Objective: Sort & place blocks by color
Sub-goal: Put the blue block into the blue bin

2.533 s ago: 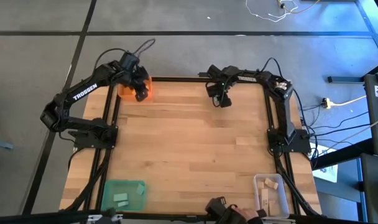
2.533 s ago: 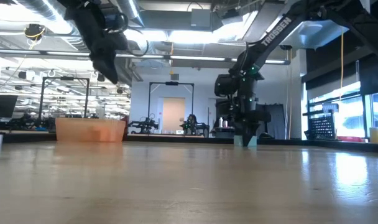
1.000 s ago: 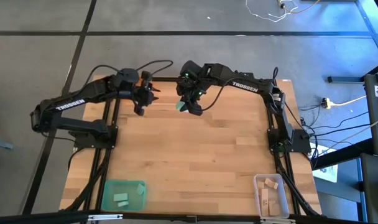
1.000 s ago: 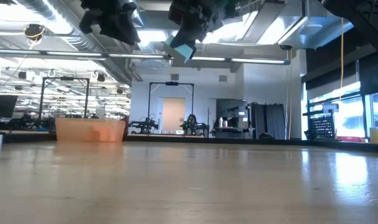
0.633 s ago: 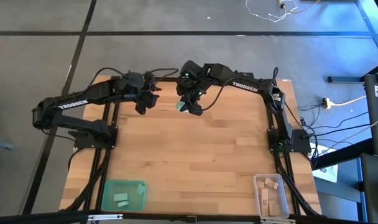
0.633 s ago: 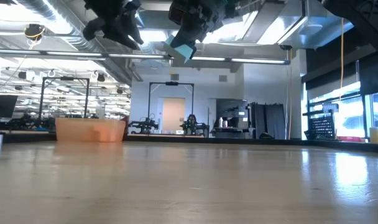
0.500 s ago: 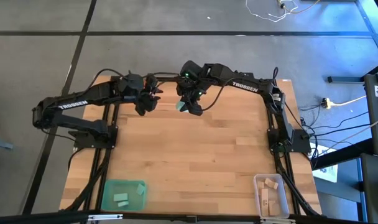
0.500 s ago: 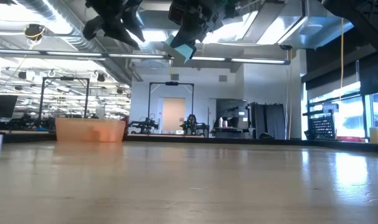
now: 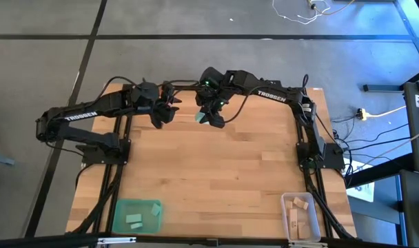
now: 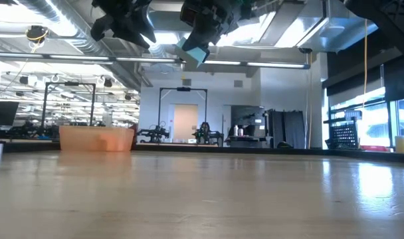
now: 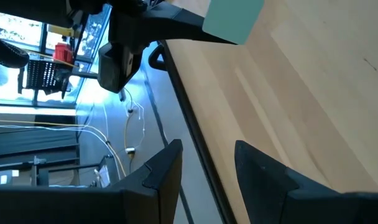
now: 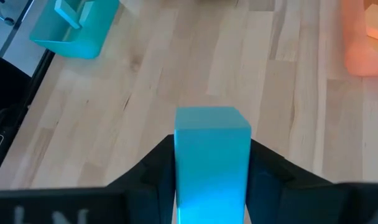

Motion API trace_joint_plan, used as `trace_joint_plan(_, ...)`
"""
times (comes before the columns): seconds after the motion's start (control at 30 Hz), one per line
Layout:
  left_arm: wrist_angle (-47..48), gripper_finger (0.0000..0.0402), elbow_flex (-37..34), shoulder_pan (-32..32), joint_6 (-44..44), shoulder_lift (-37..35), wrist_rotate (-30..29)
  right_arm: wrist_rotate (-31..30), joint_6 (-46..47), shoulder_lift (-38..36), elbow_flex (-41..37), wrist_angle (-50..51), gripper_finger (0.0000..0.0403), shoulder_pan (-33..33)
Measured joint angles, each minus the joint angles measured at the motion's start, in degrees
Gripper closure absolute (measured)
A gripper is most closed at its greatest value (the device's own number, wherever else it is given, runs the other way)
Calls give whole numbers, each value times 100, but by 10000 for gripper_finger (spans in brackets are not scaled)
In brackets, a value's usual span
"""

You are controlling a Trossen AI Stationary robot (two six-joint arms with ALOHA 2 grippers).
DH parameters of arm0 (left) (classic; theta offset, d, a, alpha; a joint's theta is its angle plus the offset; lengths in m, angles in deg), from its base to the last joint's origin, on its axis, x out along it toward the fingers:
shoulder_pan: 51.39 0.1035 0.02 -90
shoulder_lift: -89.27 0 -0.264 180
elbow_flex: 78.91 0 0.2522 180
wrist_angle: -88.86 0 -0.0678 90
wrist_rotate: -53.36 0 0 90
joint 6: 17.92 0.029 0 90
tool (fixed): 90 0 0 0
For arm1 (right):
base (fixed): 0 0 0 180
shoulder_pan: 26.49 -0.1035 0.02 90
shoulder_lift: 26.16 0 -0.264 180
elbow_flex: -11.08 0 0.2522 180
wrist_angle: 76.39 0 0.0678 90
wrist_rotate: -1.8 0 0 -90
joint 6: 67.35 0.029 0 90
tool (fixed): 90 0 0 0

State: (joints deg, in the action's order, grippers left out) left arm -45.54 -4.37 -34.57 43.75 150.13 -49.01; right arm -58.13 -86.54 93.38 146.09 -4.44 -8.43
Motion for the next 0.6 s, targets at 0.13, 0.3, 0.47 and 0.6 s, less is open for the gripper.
trace_joint_plan(0.13, 2, 263, 0, 0, 0, 0, -1, 2, -41, -2, 0, 0, 270, 0)
trace_joint_plan(0.3, -1, 263, 0, 0, 12, 0, -17, 4, -61, -4, 0, 27, 270, 0)
trace_joint_plan(0.47, 0, 263, 0, 2, 21, 0, -18, 7, -76, -4, 0, 53, 270, 0)
trace_joint_plan(0.6, 0, 263, 0, 4, 22, 0, -21, 6, -80, -4, 0, 66, 270, 0)
